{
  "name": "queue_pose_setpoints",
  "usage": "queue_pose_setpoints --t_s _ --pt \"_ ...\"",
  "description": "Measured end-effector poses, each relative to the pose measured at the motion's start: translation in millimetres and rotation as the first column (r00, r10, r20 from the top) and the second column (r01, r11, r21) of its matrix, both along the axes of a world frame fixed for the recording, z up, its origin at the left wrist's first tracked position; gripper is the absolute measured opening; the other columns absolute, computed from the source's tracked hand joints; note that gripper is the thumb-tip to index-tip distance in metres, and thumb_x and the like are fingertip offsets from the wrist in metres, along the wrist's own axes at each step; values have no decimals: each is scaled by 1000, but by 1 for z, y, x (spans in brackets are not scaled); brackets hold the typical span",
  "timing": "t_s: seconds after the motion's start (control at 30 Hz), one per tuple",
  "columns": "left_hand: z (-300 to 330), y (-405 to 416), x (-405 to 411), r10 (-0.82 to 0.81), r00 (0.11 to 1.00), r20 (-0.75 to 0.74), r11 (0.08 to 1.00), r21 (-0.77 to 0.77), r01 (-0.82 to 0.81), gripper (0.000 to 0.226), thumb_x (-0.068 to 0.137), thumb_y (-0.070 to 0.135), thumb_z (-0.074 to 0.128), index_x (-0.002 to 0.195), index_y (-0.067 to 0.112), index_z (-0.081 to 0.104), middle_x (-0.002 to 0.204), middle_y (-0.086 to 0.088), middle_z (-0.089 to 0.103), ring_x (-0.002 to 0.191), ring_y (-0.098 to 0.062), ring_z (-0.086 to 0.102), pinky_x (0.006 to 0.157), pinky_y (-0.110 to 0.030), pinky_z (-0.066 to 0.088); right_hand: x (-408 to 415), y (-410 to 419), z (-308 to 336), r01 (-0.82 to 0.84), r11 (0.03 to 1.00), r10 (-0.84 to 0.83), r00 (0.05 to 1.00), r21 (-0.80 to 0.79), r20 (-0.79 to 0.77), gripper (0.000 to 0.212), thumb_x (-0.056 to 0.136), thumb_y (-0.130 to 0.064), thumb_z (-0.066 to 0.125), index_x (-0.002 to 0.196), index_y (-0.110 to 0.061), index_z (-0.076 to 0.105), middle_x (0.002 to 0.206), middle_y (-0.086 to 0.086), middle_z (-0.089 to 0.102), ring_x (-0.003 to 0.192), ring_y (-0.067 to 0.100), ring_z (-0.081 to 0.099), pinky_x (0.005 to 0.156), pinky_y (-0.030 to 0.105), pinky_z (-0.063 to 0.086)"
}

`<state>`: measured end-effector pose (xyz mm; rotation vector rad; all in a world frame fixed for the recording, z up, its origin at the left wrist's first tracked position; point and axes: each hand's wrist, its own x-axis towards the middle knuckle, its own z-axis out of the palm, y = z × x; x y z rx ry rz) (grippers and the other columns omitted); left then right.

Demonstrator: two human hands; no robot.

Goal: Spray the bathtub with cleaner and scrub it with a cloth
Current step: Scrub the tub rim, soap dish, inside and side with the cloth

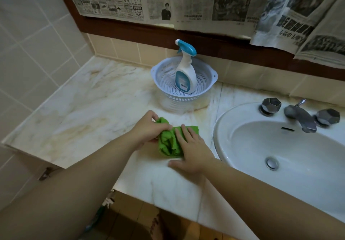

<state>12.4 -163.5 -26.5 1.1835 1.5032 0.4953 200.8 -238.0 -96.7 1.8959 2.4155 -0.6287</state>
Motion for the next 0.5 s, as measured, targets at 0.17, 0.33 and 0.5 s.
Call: queue_pose_setpoints --t_s 0.17,0.33,0.5 --pt "4 -7 53 -100 987 -129 989 95 112 60 65 40 90 98 17 45 95 -15 69 75 -30 73 52 -32 56 43 -8 16 80 996 -79 997 43 -21 138 73 -82 66 163 -11 -10 172 8 -10 158 25 -12 129 45 1" --pt "-6 -11 82 -206 960 -189 976 34 217 36 75 33 81 98 23 55 92 -9 70 77 -28 72 70 -46 64 68 -18 19 117 992 -115 993 43 -39 128 79 -73 67 164 -10 -5 172 10 -3 159 26 -6 129 41 3" --pt "-4 -6 61 -260 964 58 964 -41 262 23 94 -3 63 110 14 67 94 -14 68 76 -20 65 77 -35 60 66 -16 14 96 992 -90 994 83 -68 112 81 -81 34 165 -15 0 172 8 5 158 25 1 128 47 7"
